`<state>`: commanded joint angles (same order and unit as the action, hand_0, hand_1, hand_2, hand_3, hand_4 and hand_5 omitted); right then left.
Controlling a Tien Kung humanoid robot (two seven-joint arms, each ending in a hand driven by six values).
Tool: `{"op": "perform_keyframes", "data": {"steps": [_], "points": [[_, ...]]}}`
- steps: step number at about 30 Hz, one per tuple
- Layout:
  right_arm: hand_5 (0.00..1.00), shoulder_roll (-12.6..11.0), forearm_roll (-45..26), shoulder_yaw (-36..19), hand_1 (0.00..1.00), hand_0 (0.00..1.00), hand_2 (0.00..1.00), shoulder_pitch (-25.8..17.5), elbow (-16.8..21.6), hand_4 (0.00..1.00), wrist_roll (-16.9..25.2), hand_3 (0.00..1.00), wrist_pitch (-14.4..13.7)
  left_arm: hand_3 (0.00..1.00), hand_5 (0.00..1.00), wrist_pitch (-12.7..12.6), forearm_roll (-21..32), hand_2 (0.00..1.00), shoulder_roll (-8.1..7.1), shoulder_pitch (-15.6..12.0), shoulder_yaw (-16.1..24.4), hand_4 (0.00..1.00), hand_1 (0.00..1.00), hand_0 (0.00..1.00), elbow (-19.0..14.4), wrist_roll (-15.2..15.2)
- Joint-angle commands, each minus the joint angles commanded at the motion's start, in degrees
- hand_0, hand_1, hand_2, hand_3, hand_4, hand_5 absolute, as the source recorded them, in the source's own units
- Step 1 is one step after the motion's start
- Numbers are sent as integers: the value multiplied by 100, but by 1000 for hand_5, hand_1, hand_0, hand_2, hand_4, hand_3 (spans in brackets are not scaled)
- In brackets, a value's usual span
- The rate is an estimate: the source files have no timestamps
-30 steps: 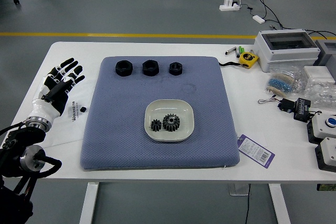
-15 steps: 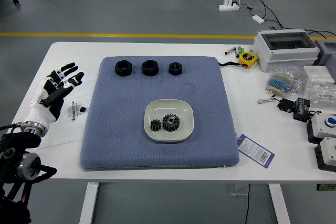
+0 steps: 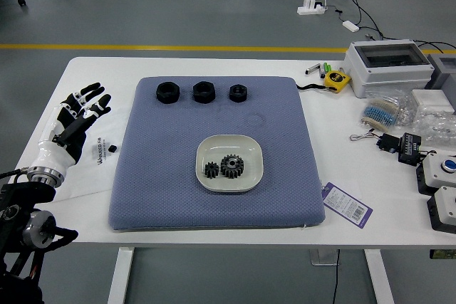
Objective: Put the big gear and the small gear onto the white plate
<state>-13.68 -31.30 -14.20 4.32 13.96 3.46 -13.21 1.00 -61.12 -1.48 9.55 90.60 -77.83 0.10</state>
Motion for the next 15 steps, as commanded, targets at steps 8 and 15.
{"op": "perform_keyframes", "data": {"steps": [8,15], "points": [[713,-1,44,-19,636,639,725,-5,0,845,-12,588,-14,747,275,-152,62,903,23,-75,-133,903,827,816,-33,-212],[712,1,72,-35,636,639,725,-9,1,845,-19,588,-21,755,294,-108,103,903,148,-111,-212,899,827,825,-73,-213]]}}
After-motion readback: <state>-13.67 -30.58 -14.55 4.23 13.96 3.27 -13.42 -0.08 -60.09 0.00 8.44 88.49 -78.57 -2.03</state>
